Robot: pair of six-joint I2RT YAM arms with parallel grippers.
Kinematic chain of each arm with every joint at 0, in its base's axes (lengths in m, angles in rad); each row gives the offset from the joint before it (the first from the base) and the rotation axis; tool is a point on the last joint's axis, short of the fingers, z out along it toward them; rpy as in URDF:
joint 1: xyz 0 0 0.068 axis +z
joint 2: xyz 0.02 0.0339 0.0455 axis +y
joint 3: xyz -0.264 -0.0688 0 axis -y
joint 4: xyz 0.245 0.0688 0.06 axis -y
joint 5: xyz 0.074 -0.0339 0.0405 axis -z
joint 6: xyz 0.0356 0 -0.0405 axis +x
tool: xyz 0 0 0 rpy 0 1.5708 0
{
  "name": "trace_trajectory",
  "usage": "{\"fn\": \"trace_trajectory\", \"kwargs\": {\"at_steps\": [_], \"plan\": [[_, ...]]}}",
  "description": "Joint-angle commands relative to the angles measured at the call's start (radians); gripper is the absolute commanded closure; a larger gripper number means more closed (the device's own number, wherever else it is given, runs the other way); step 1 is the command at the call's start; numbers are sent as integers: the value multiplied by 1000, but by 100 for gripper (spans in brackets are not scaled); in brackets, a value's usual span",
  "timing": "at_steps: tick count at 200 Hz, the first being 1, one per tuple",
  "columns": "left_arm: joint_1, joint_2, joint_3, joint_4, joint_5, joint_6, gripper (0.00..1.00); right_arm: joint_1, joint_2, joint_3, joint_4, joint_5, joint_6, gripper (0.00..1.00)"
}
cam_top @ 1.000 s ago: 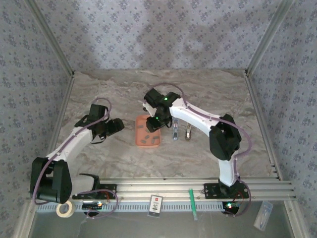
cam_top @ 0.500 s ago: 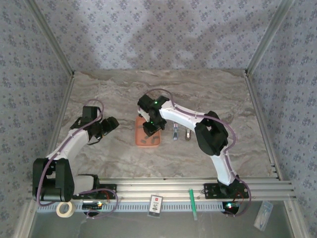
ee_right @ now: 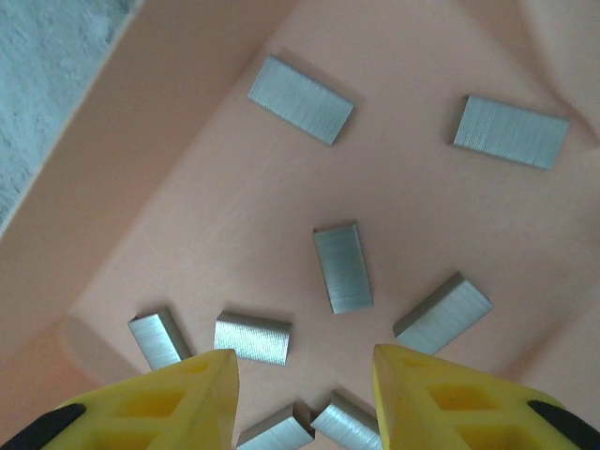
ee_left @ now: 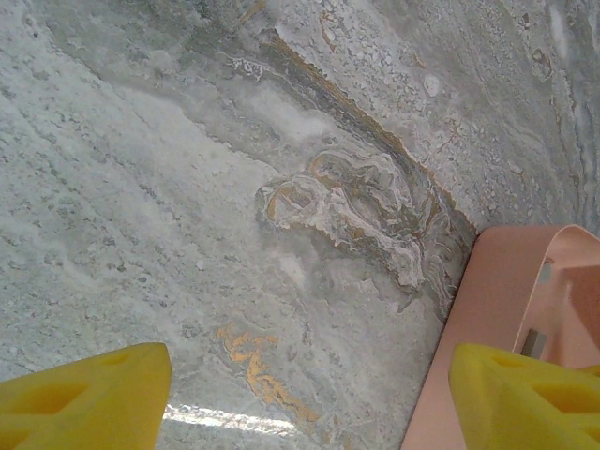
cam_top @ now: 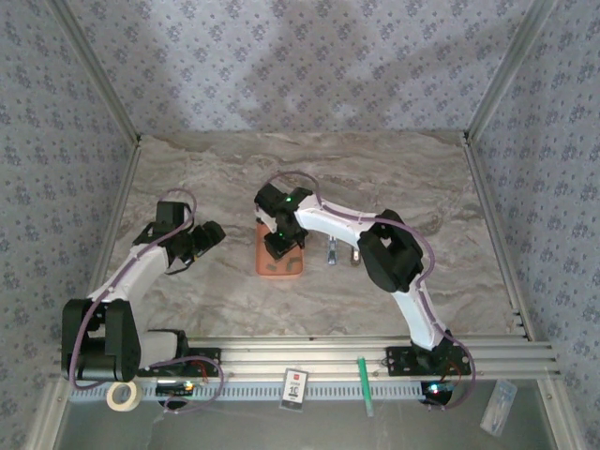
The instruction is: Load the staples into the stapler
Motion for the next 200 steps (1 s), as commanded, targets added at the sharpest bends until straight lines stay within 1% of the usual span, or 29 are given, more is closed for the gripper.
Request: {"fn": "trace_trajectory", "kwargs": {"at_steps": [1, 36, 99, 116, 159, 200], "plan": [[6, -25, -13, 13, 17, -10, 22, 7, 27, 37, 27, 41, 14, 57], [6, -25, -11, 11, 17, -7, 23, 6, 52, 53, 37, 59, 17, 57], [6, -16, -10, 21, 19, -7, 22, 4, 88, 60, 58, 30, 22, 58], [7, -13, -16, 41, 35, -12, 23, 0, 101, 59, 65, 27, 26, 60], [6, -10, -18, 42, 38, -18, 23, 2, 117, 56, 69, 52, 26, 70], [7, -12, -21, 41, 37, -16, 23, 9, 124, 60, 63, 95, 23, 70]]}}
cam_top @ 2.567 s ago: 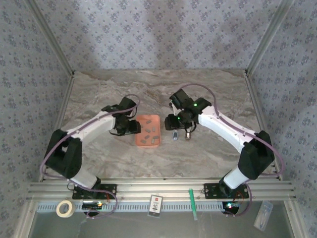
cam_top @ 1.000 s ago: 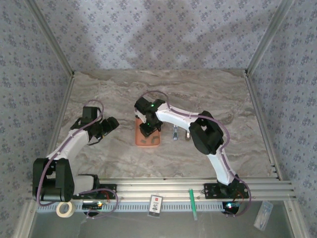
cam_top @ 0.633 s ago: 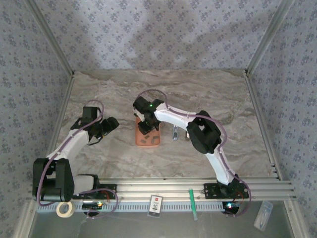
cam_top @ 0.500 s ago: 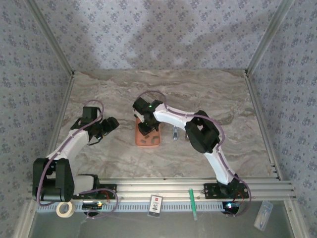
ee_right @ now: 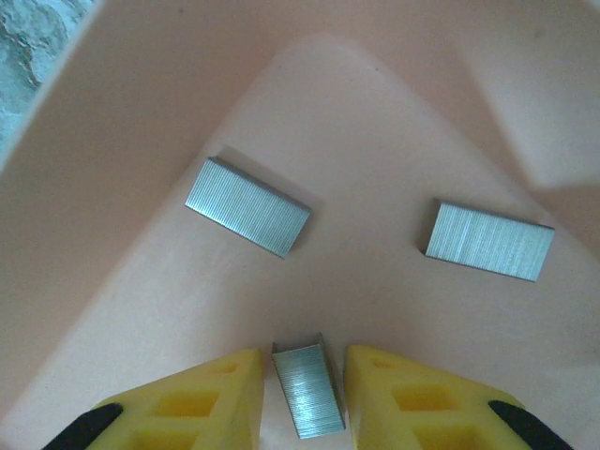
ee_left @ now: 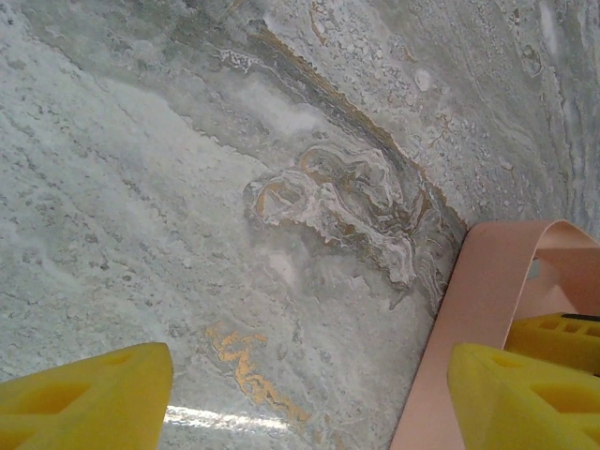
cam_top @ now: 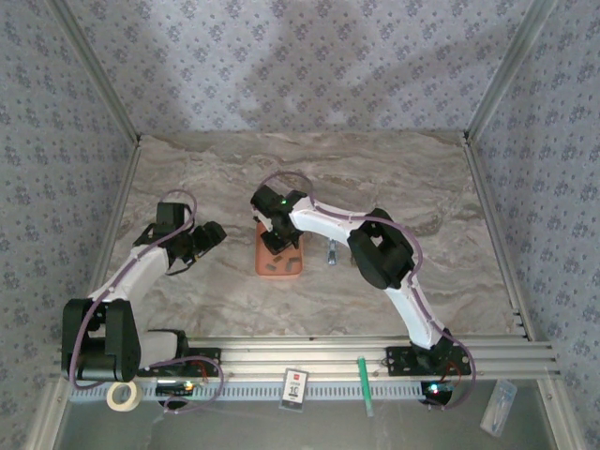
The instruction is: Load the staples into the stapler
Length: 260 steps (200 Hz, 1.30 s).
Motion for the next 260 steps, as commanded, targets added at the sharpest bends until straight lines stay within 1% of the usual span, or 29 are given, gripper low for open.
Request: {"fn": "trace_trajectory", "kwargs": {"at_steps": [1, 35, 65, 96, 127, 157, 198, 219, 235, 248, 260], "plan": [[7, -12, -8, 16, 14, -5, 23, 9, 42, 24, -13, 39, 6, 70], [6, -17, -2, 11, 12, 9, 23, 14, 38, 25, -21, 69, 12, 76], [6, -40, -17, 50, 44, 40, 23, 15, -14, 20, -17, 75, 30, 81], [-2, -92, -42, 81, 61, 83, 23, 19, -109, -19, -3, 110, 71, 83], [-21, -159, -48, 85, 105, 181, 23, 24, -261, -137, 44, 139, 153, 85], [-60, -212, -64, 117, 139, 303, 23, 27, -406, -268, 49, 149, 255, 86], [-165, -247, -42, 139, 187, 494, 24, 31, -608, -484, 10, 159, 435, 86], [-228, -248, -4, 99, 211, 636, 24, 33, -695, -597, -15, 165, 529, 86], [-272, -237, 25, 48, 235, 779, 24, 33, -753, -707, -21, 154, 601, 86], [-301, -221, 42, 11, 243, 881, 22, 32, -795, -782, -23, 138, 655, 86], [-324, -208, 45, 7, 240, 946, 19, 31, -828, -842, -16, 126, 698, 86]]}}
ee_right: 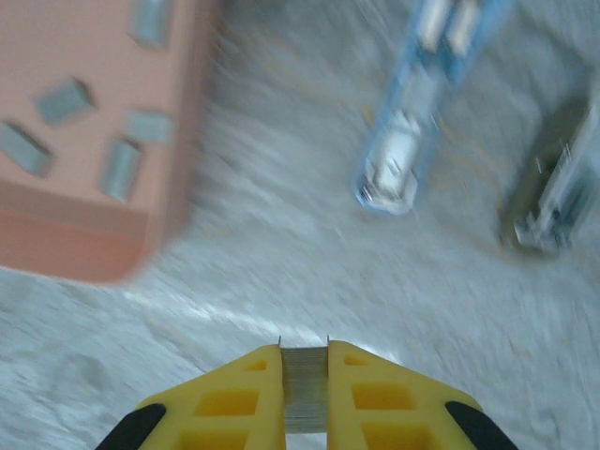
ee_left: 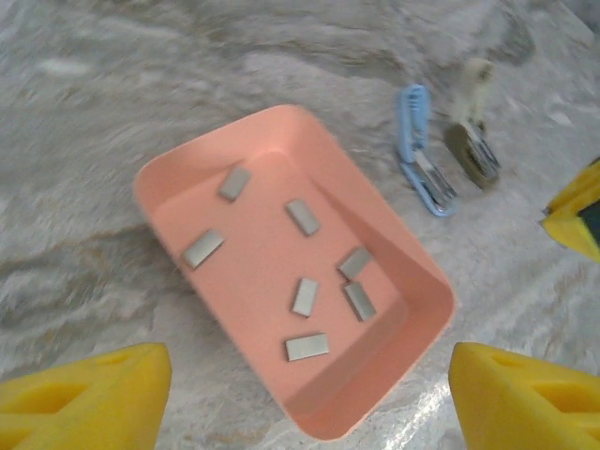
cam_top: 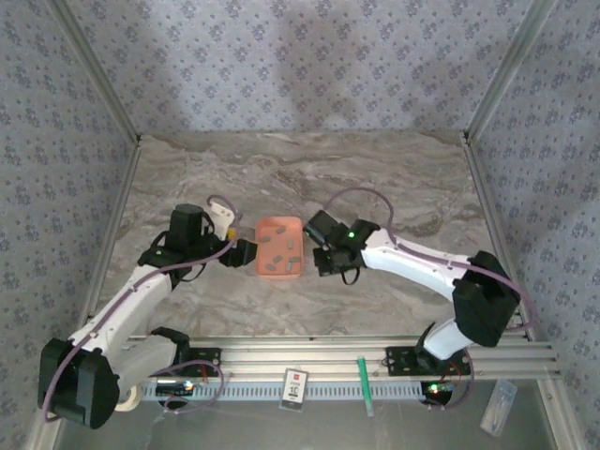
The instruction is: Load the staples into the stapler
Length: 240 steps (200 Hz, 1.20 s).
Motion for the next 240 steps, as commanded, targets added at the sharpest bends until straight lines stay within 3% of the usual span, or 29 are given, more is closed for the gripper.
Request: {"fn": "trace_trajectory", "kwargs": {"at_steps": [1, 15, 45, 93, 154, 190, 240], "plan": [[-38, 20, 47, -49, 43, 256, 19, 7, -68, -96, -36, -11, 158, 86], [-63, 30, 40, -25, 46, 309, 18, -1, -92, -149, -25, -24, 180, 86], [-84, 21, -41, 155, 72, 296, 17, -44, -96, -206, -18, -41, 181, 86], [-92, -11, -108, 248, -33, 276, 16, -106, -62, -265, 34, -85, 172, 86], [-105, 25, -90, 238, -48, 272, 16, -122, 5, -273, 12, -113, 139, 85], [-108, 31, -91, 248, -50, 257, 16, -121, 10, -218, -70, -113, 116, 71], [-109, 41, -91, 256, -45, 247, 16, -168, 1, -149, -151, -168, 97, 69]]}}
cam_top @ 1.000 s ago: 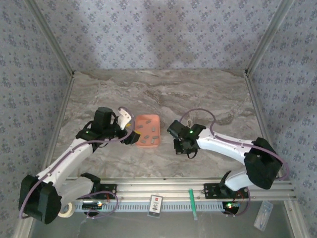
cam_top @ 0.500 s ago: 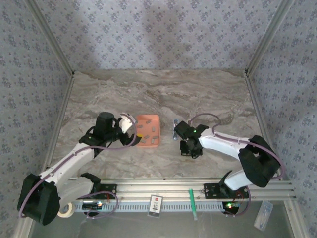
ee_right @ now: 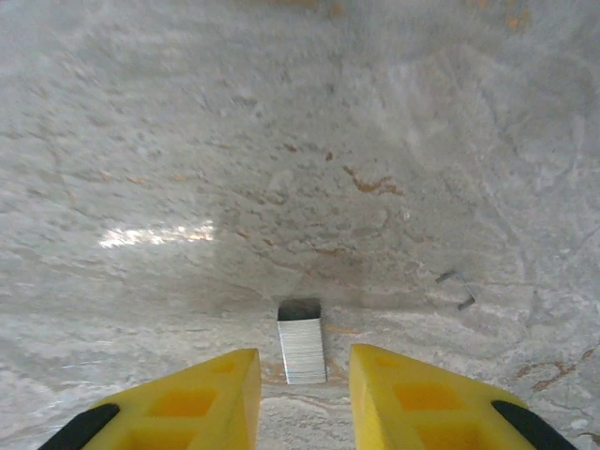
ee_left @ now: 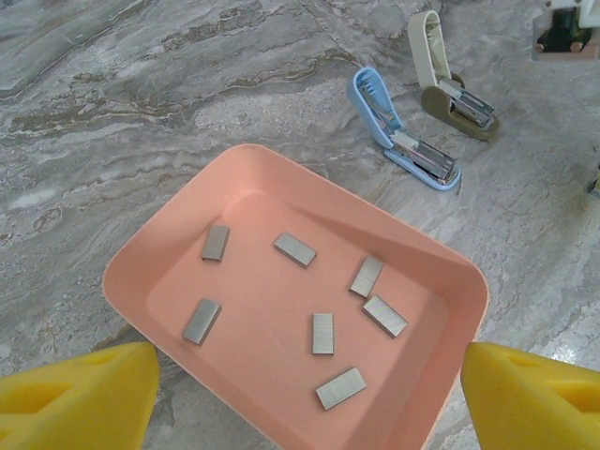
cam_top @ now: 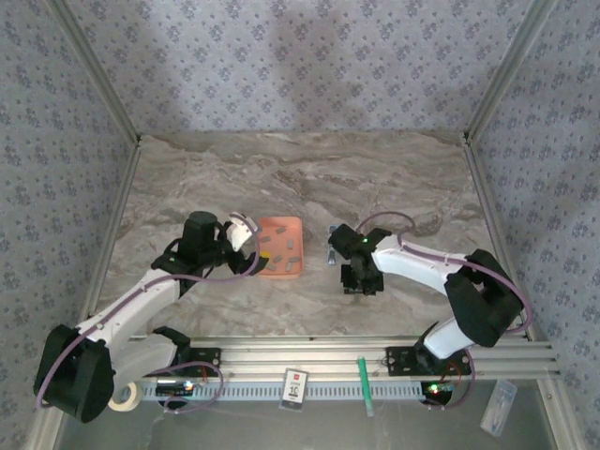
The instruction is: Load the staples into the stapler
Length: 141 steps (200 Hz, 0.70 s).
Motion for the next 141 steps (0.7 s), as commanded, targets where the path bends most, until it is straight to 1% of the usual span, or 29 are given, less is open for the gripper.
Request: {"fn": "trace_trajectory", "kwargs": {"at_steps": [1, 45, 89, 141], "plan": [[-8, 10, 14, 28, 4, -12, 16, -22, -7, 32, -74, -39, -17, 69], [-9, 15, 17, 28, 9, -15, 16, -55, 28, 40, -62, -62, -64, 69], [-10, 9, 17, 16, -3, -8, 16, -54, 77, 50, -37, -87, -87, 69], [-10, 5, 17, 15, -1, -10, 16, -53, 120, 57, -18, -83, -110, 70]]}}
